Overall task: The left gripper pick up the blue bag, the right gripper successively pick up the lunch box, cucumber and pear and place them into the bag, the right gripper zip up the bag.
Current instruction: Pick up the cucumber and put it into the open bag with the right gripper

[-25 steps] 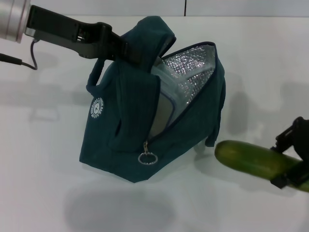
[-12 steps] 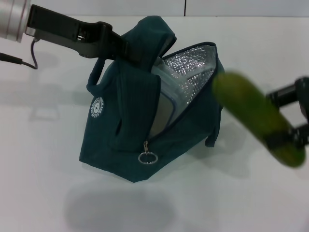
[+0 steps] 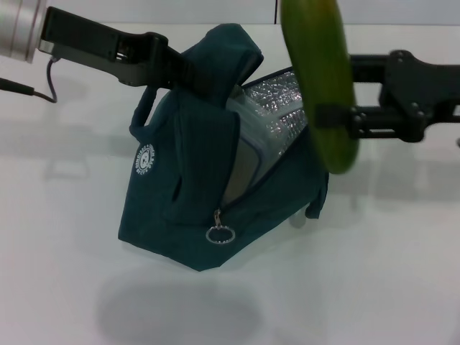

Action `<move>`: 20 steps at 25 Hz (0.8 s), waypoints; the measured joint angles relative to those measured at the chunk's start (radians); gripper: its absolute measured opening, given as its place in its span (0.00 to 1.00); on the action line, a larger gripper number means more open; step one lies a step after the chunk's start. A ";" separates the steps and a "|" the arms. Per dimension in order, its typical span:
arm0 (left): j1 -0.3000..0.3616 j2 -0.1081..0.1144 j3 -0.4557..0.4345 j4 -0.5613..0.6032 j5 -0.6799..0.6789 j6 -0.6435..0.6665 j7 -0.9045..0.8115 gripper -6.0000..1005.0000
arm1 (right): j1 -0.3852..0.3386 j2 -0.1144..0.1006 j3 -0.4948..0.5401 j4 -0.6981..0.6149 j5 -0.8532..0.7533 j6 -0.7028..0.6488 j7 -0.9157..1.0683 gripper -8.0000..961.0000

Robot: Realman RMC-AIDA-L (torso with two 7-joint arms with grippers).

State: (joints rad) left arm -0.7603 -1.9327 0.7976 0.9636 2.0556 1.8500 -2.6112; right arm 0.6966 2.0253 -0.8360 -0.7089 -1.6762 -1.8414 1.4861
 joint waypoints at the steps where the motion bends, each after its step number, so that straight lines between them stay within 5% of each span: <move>1: 0.000 0.000 0.000 0.000 0.000 0.000 0.000 0.05 | 0.001 0.001 -0.023 0.020 0.028 0.017 -0.020 0.71; 10: -0.001 0.000 0.000 0.000 0.000 0.000 0.000 0.05 | 0.011 0.004 -0.240 0.136 0.294 0.141 -0.180 0.72; 20: -0.001 0.000 0.000 0.001 0.000 0.000 0.004 0.05 | 0.009 0.004 -0.394 0.227 0.413 0.261 -0.333 0.73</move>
State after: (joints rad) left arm -0.7609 -1.9328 0.7976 0.9647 2.0555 1.8500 -2.6077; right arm 0.7058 2.0289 -1.2301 -0.4821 -1.2633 -1.5803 1.1535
